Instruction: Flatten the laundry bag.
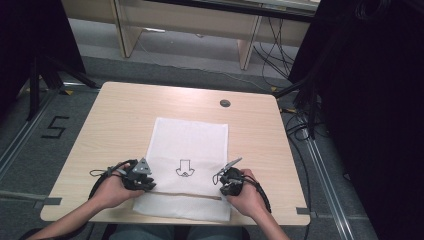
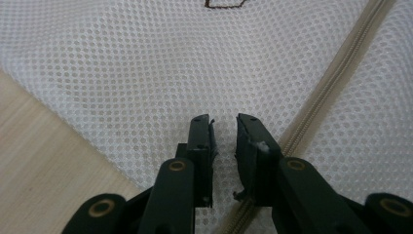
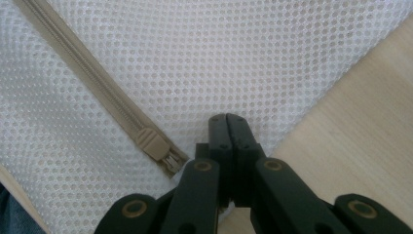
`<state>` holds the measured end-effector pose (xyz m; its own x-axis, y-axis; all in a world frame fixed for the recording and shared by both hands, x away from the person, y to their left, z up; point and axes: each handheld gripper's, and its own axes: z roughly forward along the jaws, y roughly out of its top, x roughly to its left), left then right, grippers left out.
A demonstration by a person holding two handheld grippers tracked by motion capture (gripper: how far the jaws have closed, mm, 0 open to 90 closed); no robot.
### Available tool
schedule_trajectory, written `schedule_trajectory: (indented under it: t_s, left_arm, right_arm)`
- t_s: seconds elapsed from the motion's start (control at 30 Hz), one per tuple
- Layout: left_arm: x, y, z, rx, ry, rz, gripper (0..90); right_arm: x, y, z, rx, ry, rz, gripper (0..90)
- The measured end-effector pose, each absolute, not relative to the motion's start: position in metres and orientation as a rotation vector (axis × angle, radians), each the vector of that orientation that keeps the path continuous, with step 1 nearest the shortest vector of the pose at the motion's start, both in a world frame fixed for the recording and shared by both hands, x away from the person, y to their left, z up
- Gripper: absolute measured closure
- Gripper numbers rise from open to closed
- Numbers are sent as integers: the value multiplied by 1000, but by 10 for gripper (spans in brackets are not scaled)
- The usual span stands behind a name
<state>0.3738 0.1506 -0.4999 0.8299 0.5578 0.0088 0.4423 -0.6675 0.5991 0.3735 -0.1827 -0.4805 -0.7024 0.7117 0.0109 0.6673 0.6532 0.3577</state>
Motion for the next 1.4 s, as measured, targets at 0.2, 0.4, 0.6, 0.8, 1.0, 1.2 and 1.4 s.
schedule_trajectory:
  t_s: [0.2,0.4,0.6,0.8,1.0,1.2,1.4]
  left_arm:
    - [377,153,-500,2394,775,225,754]
    - [380,154,-500,2388,781,243,737]
    - [381,154,-498,2384,794,248,686]
    - [380,150,-492,2249,833,257,562]
    - [379,149,-490,2200,799,271,472]
    - [380,147,-490,2148,825,267,434]
    - [379,147,-488,2169,796,276,441]
  right_arm:
    - [379,-182,-481,1119,2728,520,900]
    - [381,-179,-481,1111,2713,513,900]
    - [380,-182,-480,1153,2692,538,821]
    - [375,-196,-462,1200,2537,673,738]
    - [368,-216,-460,1269,2492,715,718]
    - [366,-225,-461,1245,2488,733,703]
    - [364,-224,-459,1251,2482,734,708]
